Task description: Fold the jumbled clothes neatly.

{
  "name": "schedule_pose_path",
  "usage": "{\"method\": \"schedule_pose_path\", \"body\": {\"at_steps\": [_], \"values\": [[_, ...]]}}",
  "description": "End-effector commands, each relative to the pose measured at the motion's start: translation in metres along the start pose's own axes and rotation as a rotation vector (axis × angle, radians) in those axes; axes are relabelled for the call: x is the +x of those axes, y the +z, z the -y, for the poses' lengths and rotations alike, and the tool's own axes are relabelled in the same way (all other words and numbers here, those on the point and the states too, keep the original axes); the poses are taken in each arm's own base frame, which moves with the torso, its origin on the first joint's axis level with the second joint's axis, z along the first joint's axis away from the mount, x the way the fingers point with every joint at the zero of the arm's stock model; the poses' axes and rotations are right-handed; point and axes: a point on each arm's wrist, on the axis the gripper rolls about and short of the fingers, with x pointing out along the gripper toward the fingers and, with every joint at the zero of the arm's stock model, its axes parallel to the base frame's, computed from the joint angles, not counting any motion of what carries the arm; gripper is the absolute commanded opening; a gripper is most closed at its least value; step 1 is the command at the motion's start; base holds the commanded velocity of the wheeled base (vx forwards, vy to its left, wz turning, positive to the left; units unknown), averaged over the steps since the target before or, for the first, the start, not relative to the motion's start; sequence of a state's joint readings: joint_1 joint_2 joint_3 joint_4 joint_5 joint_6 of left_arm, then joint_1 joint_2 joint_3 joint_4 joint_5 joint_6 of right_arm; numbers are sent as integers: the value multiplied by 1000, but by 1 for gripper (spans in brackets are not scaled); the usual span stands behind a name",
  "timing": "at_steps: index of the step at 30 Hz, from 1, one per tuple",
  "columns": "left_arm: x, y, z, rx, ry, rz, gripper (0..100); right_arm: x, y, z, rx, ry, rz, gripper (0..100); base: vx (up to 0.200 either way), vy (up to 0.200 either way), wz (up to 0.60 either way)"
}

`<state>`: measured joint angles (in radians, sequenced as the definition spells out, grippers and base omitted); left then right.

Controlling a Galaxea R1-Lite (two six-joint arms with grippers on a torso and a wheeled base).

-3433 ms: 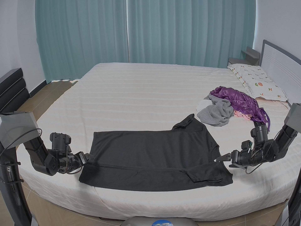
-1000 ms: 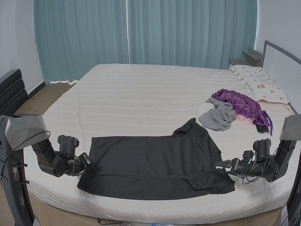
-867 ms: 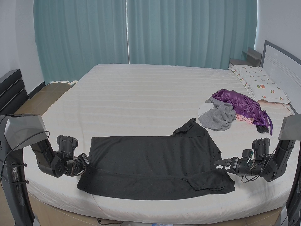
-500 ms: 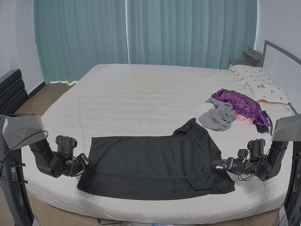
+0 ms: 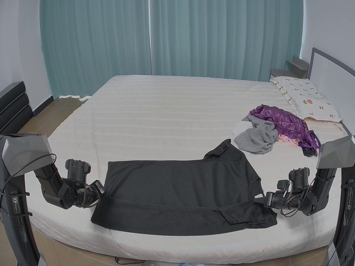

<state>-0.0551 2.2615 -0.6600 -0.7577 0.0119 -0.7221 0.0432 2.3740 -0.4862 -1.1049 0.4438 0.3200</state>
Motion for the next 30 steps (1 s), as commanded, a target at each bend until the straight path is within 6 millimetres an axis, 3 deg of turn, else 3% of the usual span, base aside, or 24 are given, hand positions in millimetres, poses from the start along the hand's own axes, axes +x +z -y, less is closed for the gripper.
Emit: {"method": "schedule_pose_path", "body": {"at_steps": [1, 17, 30], "values": [[0, 0, 0, 0, -1, 1, 0, -1, -7, 2, -9, -24, -22, 0, 0, 0, 0], [-7, 3, 1, -1, -8, 13, 0, -28, 9, 7, 44, -36, 64, 0, 0, 0, 0], [-2, 4, 2, -7, -10, 14, 0, -18, 4, 11, 57, -37, 37, 0, 0, 0, 0]]}}
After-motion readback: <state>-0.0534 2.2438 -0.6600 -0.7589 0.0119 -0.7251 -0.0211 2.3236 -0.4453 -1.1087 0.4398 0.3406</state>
